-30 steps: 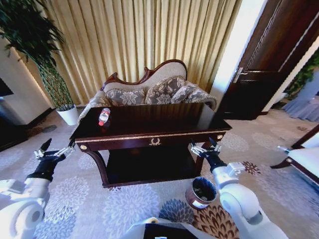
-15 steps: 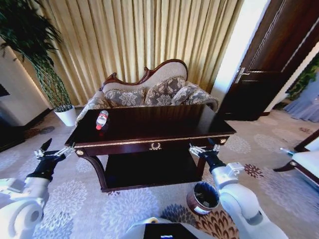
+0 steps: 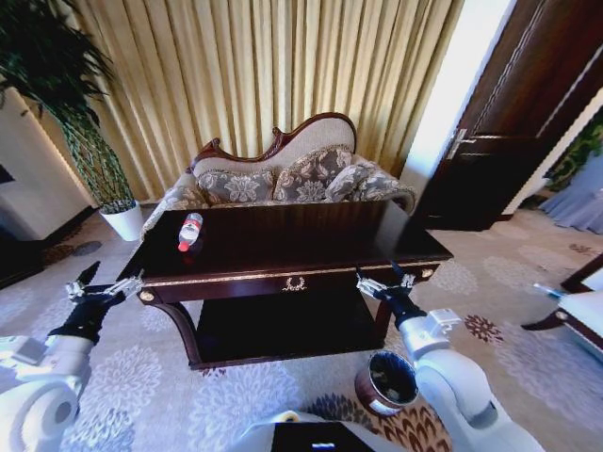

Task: Move to the front of the table and place the trash on the table into the trash bin.

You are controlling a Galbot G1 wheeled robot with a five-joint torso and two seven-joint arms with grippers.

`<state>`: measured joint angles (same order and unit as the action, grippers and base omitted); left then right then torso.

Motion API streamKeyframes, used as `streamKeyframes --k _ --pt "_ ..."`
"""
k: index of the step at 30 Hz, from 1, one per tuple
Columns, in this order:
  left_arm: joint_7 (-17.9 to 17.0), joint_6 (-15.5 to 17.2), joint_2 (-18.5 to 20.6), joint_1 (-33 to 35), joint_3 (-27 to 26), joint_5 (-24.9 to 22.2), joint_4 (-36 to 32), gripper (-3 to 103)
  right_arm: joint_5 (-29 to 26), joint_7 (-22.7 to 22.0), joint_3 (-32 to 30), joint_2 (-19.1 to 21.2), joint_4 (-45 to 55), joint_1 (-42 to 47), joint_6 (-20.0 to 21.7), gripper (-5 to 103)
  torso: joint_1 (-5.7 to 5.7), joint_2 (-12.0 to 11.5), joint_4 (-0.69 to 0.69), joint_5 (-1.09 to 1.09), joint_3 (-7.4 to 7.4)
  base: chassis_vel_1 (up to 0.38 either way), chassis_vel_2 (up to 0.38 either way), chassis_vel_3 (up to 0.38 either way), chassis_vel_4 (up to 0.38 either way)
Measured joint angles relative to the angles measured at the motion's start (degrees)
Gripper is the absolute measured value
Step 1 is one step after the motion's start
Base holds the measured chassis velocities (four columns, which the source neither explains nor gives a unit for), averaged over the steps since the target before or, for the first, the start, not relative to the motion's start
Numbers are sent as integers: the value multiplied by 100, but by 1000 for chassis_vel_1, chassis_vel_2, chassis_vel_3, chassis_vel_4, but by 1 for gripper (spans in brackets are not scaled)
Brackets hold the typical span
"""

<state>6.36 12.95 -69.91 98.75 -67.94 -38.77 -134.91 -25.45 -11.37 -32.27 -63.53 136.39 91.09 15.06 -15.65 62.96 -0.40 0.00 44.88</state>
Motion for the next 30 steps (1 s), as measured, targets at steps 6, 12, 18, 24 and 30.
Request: streamKeyframes --k 6,12,18,24,30 --pt "0 -17 -15 17 2 30 20 100 -27 12 24 22 8 -18 0 100 0 0 0 0 0 -77 87 79 -81" --pt "0 -31 -4 13 -9 28 32 100 -52 12 40 44 15 -36 1 100 0 -1 0 0 0 -88 74 77 -86" --pt "0 -83 0 29 -8 24 43 100 -33 -9 96 45 50 -8 7 100 -1 0 0 0 0 -60 50 56 -52" --pt "-12 -120 46 48 -3 -18 72 100 36 -81 135 -22 81 99 7 100 0 0 0 0 -1 0 0 0 0" --pt "-441 399 393 -383 91 -112 164 100 102 -96 140 -52 80 136 16 100 0 0 0 0 0 0 0 0 0"
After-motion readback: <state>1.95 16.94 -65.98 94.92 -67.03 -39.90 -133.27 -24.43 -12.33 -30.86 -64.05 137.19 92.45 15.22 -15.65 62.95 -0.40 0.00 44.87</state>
